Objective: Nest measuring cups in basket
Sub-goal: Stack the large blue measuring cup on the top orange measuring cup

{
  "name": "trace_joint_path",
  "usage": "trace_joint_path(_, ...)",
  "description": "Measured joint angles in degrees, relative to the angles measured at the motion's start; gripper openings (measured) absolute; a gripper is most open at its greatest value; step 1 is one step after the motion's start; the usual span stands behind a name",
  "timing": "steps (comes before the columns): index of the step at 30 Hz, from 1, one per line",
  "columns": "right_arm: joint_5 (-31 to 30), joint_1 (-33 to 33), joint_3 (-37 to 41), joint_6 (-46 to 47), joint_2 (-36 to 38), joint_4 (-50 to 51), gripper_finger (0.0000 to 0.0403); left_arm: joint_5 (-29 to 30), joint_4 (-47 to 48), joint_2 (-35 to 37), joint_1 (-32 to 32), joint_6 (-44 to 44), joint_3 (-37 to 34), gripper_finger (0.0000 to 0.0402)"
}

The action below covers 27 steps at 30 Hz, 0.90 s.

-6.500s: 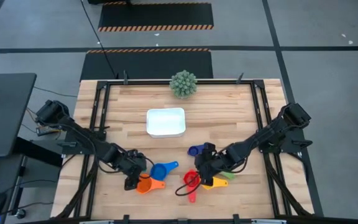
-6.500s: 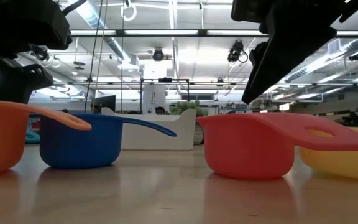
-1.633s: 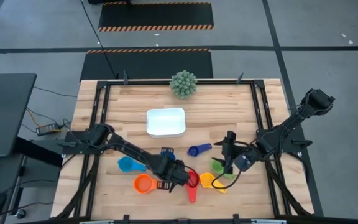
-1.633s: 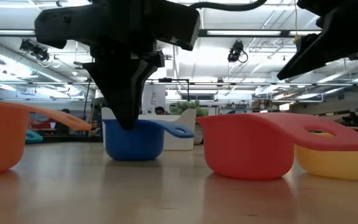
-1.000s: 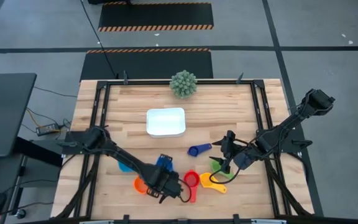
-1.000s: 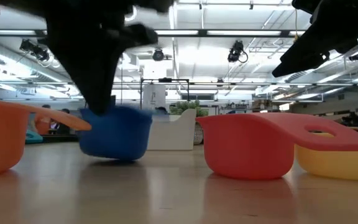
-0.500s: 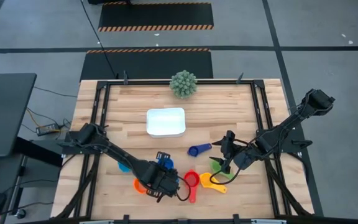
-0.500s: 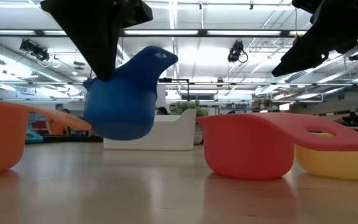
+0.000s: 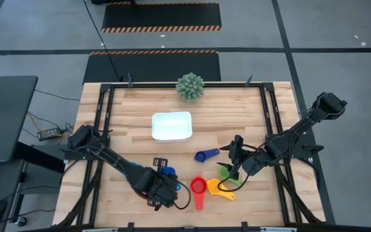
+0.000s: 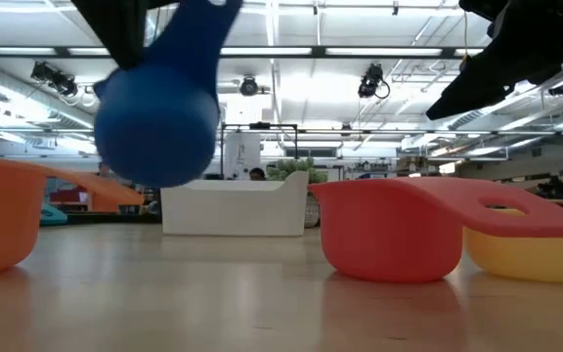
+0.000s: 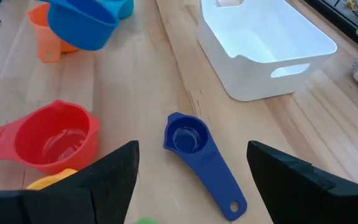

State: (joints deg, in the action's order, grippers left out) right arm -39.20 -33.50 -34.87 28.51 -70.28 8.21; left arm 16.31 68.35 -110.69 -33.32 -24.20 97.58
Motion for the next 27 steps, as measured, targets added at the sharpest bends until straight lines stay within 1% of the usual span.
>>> trace_joint_path(3,0.0,0.1,0.0,-0.2,0.0,0.0,0.0306,-1.0,2.2,0.1,-1.4,-3.7,0.0,0.0)
trace_joint_path(5,0.0,0.1,0.0,-0.3,0.0,0.0,0.0306,0.1,3.0,0.2,-2.1,-5.4,0.0,0.0)
trace_joint_path(11,0.0,0.3,0.0,-1.3,0.0,-0.9,0.0306,0.8,1.4,0.2,-1.8,-5.6,0.0,0.0)
trace_joint_path(22,0.3,1.0,0.0,-2.8,0.0,-0.9,0.0306,1.6,5.3,0.4,-3.2,-10.1,-0.1,0.0)
trace_joint_path(24,0.3,1.0,0.0,-2.8,0.0,-0.9,0.0306,2.5,6.0,1.0,-3.8,-11.7,-0.1,0.0)
trace_joint_path(27,0.3,1.1,0.0,-3.2,0.0,-0.9,0.0306,2.1,8.2,1.7,-5.4,-15.6,0.0,0.0)
